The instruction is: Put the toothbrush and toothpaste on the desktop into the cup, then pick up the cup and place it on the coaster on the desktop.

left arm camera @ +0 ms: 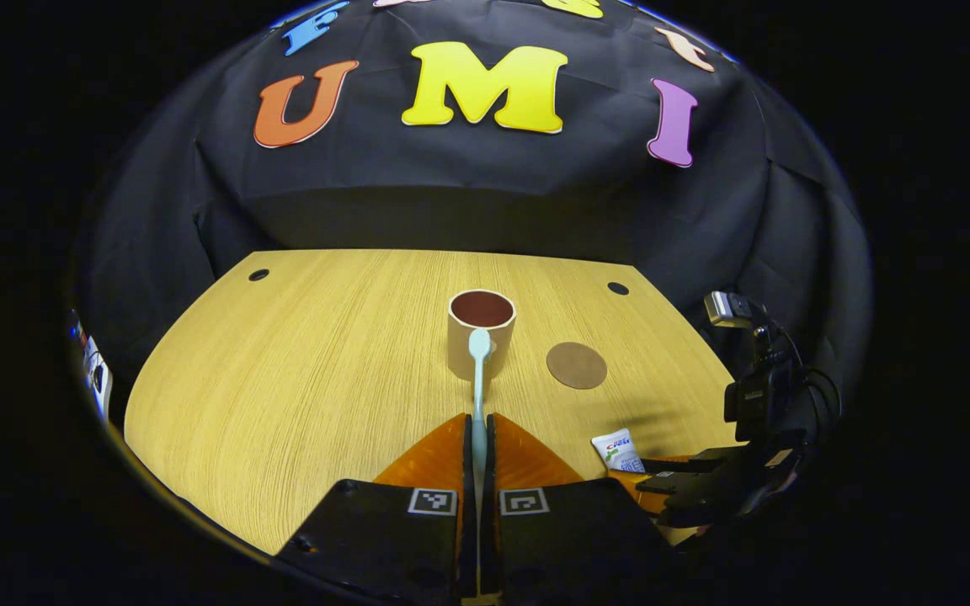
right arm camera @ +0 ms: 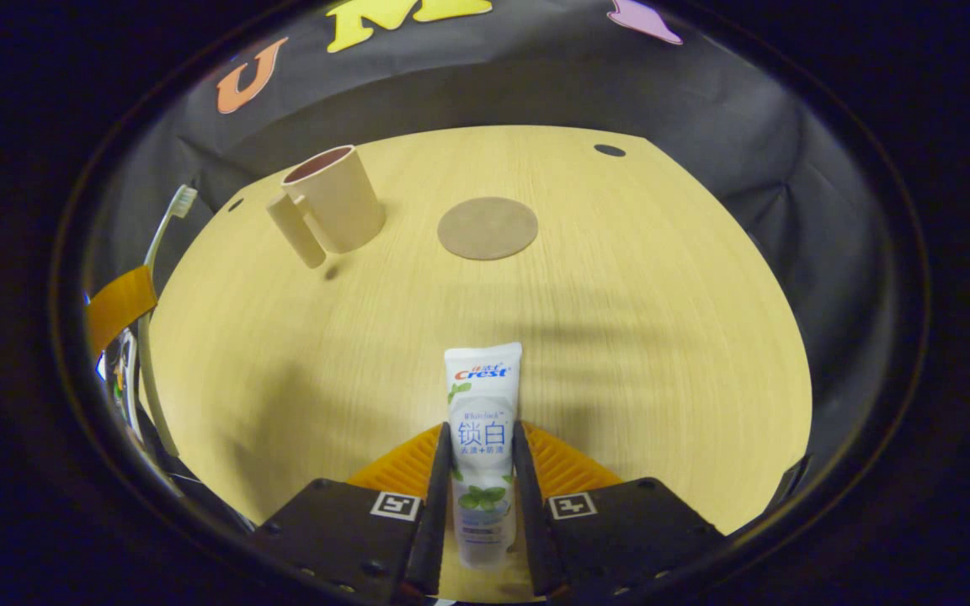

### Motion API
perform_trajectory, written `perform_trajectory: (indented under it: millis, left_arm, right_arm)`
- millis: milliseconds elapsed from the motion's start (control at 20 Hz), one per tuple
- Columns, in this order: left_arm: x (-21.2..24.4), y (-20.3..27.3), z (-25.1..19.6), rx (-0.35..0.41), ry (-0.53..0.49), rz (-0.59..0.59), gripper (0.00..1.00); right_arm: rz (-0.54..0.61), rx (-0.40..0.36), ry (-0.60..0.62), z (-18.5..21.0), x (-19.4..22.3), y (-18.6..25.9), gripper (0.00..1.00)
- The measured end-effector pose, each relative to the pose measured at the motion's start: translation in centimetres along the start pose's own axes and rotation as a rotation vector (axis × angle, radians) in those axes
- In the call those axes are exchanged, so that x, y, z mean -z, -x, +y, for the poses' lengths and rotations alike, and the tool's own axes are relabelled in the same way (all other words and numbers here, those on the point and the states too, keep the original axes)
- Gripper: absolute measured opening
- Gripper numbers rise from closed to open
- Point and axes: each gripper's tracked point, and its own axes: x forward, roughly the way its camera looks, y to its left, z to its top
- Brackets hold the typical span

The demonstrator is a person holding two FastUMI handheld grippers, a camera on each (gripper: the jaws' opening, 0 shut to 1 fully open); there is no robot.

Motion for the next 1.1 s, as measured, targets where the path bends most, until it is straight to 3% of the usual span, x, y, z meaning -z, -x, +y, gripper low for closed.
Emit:
perform_trajectory:
  millis: [150, 200, 300, 650, 700, 850, 1100]
  left_arm:
    - [-1.5, 0.1, 0.4, 0.005, 0.006, -0.043, 0.05]
    - [-2.1, 0.0, 0.5, 0.008, 0.010, -0.061, 0.05]
    - [-3.8, -0.2, 0.7, 0.015, 0.013, -0.105, 0.04]
    - [-11.7, -2.5, 1.2, 0.024, 0.024, -0.301, 0.05]
    - [-13.1, -3.0, 1.2, 0.027, 0.022, -0.329, 0.05]
    - [-16.1, -4.1, 1.1, 0.037, 0.009, -0.405, 0.05]
    - [-20.7, -6.3, 0.4, 0.080, -0.001, -0.555, 0.04]
  right_arm:
    - [0.007, -0.004, -0.040, 0.1, 0.0, 0.0, 0.29]
    - [0.009, -0.007, -0.047, 0.1, -0.1, 0.2, 0.29]
    - [-0.018, -0.013, -0.064, 0.1, -1.0, 0.8, 0.17]
    - [-0.131, -0.066, -0.050, 0.3, -4.0, 5.3, 0.16]
    - [-0.145, -0.066, -0.038, 0.4, -4.6, 5.8, 0.05]
    - [-0.172, -0.099, -0.014, 1.0, -4.8, 6.9, 0.03]
    - [-0.232, -0.112, 0.033, 1.8, -6.4, 9.6, 0.05]
